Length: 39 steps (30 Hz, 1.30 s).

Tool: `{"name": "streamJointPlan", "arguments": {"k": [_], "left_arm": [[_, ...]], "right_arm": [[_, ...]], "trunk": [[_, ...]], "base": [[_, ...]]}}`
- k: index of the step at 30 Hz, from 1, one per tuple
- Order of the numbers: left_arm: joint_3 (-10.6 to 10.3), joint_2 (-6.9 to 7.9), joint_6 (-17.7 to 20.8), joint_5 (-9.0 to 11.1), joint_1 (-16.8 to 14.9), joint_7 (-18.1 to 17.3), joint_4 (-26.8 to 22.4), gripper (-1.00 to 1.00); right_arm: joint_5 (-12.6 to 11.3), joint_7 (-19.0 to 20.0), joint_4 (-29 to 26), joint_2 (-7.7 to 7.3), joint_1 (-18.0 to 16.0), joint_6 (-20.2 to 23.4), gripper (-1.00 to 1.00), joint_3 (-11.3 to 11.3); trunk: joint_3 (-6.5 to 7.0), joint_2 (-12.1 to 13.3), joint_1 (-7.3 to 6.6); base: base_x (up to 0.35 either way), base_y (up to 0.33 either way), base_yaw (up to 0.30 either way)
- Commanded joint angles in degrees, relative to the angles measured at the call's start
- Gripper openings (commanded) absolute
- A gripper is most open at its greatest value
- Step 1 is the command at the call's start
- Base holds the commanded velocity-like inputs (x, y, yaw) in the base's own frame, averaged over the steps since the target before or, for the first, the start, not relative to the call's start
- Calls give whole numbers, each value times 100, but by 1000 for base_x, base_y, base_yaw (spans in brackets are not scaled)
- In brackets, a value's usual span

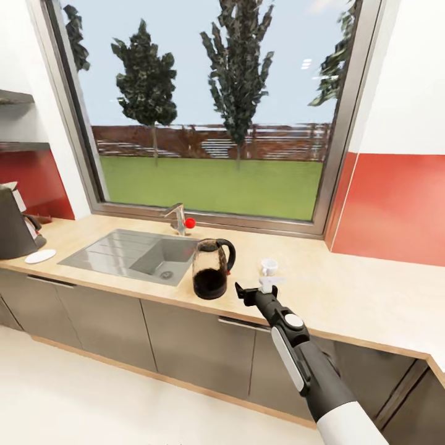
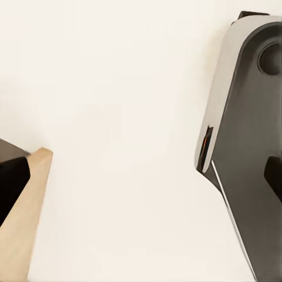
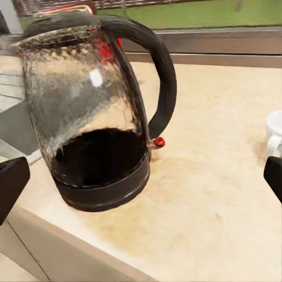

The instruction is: Set up a coffee station on the kitchen countertop: keep the coffee maker on the countertop, move the bottle of coffee from the kitchen shelf to the counter next to the coffee maker, place a paper coffee filter on top of the coffee maker, put the saucer next to the coffee maker with the coffee cup on the saucer, and place the electric kettle next to the coffee maker.

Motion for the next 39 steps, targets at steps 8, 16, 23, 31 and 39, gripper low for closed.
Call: {"name": "streamJointPlan", "arguments": {"k": [8,16,23,31,39], "left_arm": [[34,-7,-24,37,-6,6,-5,100],[30,5,-12,37,-6,-24,-6,100],[29,0,10,37,-6,-14,-7,100],[27,31,11,37,-6,-7,2,100],[26,29,12,33,-6,-25,2,100]], "right_arm": [[-75,346,-9,-808,-3,-122,100,-36],[-70,1181,-15,-1049,-11,-182,100,-176],[-79,1193,-43,-1038,-10,-185,100,-180],[-81,1192,-23,-1040,-7,-267,100,-175],[-81,1185,-12,-1017,-9,-322,100,-163]], "trunk": [[-13,-13,4],[-13,-13,4],[-13,-13,4],[-13,-13,4],[-13,-13,4]], "base": [[61,0,33],[122,0,1],[1,0,0],[142,0,0],[158,0,0]]}}
